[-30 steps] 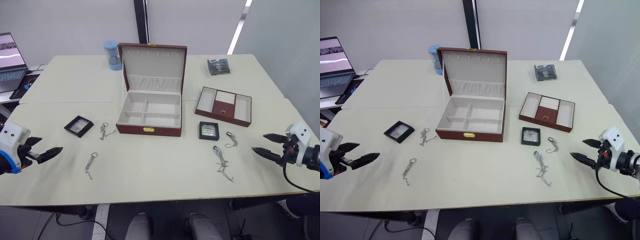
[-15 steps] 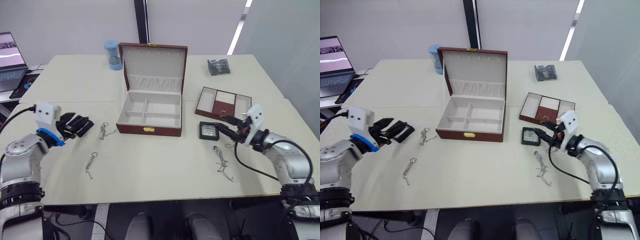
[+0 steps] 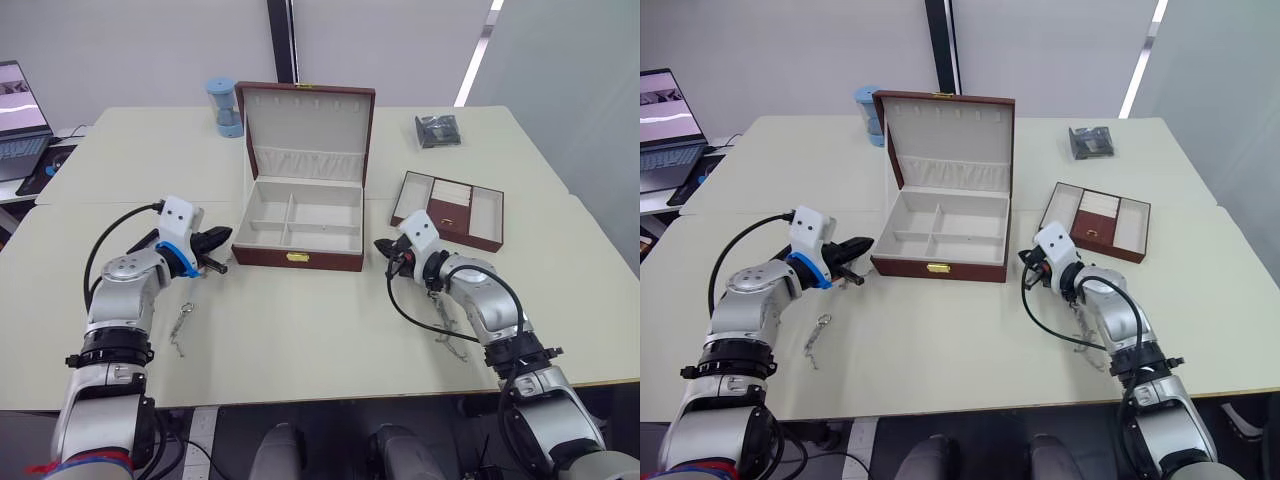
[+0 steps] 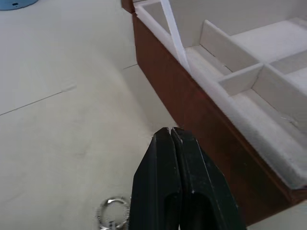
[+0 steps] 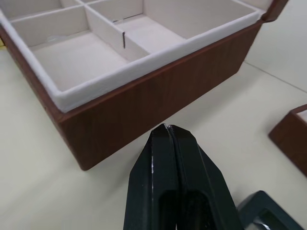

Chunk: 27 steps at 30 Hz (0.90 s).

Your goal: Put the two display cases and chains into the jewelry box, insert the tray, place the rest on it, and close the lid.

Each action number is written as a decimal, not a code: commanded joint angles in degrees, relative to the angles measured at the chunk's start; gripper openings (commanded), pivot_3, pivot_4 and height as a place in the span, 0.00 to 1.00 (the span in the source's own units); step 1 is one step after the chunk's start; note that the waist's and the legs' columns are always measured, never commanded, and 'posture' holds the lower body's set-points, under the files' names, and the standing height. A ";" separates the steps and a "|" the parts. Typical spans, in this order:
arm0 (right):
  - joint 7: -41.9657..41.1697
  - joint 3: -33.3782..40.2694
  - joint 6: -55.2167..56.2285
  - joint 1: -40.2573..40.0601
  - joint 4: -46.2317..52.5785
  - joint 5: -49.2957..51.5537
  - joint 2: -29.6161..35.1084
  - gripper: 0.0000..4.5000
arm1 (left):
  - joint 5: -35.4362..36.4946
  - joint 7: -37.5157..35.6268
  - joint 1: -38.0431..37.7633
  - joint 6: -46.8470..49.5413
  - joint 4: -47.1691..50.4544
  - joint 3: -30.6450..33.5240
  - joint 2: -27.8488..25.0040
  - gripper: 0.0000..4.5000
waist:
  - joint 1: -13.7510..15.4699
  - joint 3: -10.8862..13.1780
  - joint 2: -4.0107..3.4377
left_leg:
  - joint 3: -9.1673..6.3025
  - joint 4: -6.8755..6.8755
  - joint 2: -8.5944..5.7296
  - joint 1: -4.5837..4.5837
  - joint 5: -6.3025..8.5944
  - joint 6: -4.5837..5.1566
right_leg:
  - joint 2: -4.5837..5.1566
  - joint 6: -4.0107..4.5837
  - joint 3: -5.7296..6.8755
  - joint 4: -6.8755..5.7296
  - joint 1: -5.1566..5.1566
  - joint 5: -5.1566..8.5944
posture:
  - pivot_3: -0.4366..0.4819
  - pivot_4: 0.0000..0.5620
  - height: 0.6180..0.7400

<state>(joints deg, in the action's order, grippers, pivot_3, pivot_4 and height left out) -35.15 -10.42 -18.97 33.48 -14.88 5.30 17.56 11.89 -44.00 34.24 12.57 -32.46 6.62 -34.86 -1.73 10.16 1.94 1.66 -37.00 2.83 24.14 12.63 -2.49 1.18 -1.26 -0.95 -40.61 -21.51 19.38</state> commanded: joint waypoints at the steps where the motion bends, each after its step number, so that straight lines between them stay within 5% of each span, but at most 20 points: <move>1: -1.46 -0.27 1.14 1.37 1.26 0.09 -0.64 0.01 | -0.03 -2.12 -0.06 -1.17 1.61 -0.67 0.19 0.00 | 0.00 0.00 0.00 | -0.01 0.00 0.00 0.00 0.02 0.03 | -0.01 0.00 0.00 -0.05 -0.03 0.00 | 0.48 0.27 1.00; 27: -9.34 -2.80 -2.88 -4.00 10.71 1.49 -0.07 0.01 | 5.45 -6.22 -14.26 11.43 23.26 0.79 0.80 0.00 | -0.10 0.00 0.00 | -0.03 0.02 0.03 -0.11 0.03 0.05 | -0.02 -0.01 -0.05 -0.17 0.00 0.01 | 0.48 0.27 1.00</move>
<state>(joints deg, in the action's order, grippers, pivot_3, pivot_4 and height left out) -41.98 -10.77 -22.38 29.38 -7.86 5.23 19.09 15.74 -48.41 19.96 24.61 -11.96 9.43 -35.48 -1.83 10.16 1.94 1.63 -36.98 2.86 24.02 12.66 -2.44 1.16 -1.27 -0.99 -40.77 -21.50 19.39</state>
